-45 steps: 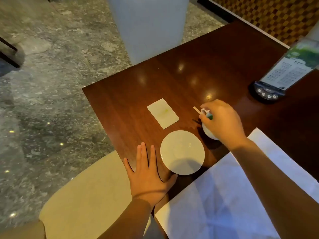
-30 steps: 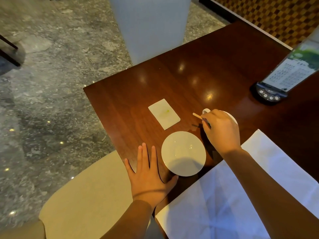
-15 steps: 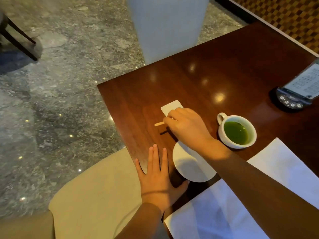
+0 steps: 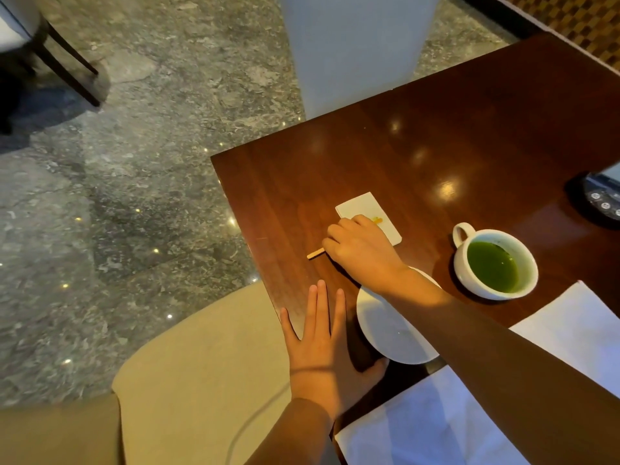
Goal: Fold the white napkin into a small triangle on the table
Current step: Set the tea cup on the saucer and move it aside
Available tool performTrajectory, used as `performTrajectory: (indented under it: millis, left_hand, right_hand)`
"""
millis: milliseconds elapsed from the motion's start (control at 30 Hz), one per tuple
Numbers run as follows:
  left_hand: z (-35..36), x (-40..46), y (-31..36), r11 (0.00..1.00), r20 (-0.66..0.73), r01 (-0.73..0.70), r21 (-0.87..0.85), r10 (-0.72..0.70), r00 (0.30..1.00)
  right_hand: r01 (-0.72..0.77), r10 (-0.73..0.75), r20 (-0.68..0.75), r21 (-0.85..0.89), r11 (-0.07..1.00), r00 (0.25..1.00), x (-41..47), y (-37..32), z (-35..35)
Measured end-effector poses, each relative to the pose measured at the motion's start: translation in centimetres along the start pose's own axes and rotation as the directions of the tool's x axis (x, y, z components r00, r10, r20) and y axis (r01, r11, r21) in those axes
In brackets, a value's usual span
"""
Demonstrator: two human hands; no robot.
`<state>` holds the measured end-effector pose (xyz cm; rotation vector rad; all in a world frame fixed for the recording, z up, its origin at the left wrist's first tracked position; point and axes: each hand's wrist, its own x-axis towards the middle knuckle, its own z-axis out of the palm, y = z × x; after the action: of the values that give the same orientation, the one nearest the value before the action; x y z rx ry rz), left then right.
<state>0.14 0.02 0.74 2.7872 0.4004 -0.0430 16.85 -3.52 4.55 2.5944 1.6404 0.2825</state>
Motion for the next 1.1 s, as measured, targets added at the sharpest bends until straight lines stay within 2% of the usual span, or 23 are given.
performTrajectory:
  millis: [233, 400, 500, 600, 700, 867, 967, 1033, 1100]
  left_hand:
    - [-0.1, 0.0, 0.0, 1.000, 0.015, 0.003, 0.010, -0.004, 1.000]
    - [0.0, 0.1, 0.0, 1.000, 0.027, 0.004, 0.027, -0.005, 1.000]
    - [0.0, 0.0, 0.0, 0.999, 0.028, 0.002, 0.033, -0.003, 1.000]
    - [-0.1, -0.1, -0.1, 0.999, 0.028, 0.001, 0.036, -0.002, 1.000]
    - [-0.1, -0.1, -0.2, 0.999, 0.030, 0.001, 0.052, -0.002, 1.000]
    - [0.0, -0.1, -0.2, 0.995, 0.032, -0.012, 0.096, 0.009, 0.999]
    - [0.0, 0.0, -0.2, 0.994, 0.028, -0.011, 0.107, 0.008, 1.000]
    - [0.0, 0.0, -0.1, 0.994, 0.031, -0.007, 0.113, 0.003, 1.000]
    - [0.1, 0.0, -0.1, 0.994, 0.029, -0.004, 0.110, 0.001, 1.000]
  right_hand:
    - [-0.076, 0.077, -0.010, 0.077, 0.994, 0.997, -1.4, -0.1, 1.2]
    - [-0.089, 0.106, -0.077, 0.197, 0.976, 0.991, -2.2, -0.3, 1.2]
    - [-0.119, 0.130, -0.039, 0.206, 0.971, 0.991, -2.6, -0.6, 0.9]
    - [-0.195, 0.199, 0.006, 0.234, 0.952, 0.980, -3.0, -0.7, -0.1]
    - [-0.289, 0.307, -0.033, 0.251, 0.924, 0.951, -4.2, -0.4, -1.9]
    - [-0.505, 0.517, -0.031, 0.171, 0.846, 0.855, -8.6, 1.7, -5.0]
    - [-0.692, 0.673, 0.177, 0.079, 0.718, 0.718, -11.3, 3.9, -6.4]
    - [-0.752, 0.712, 0.313, 0.012, 0.660, 0.629, -12.8, 5.3, -6.6]
    - [-0.789, 0.719, 0.401, 0.018, 0.614, 0.568, -13.8, 6.3, -6.6]
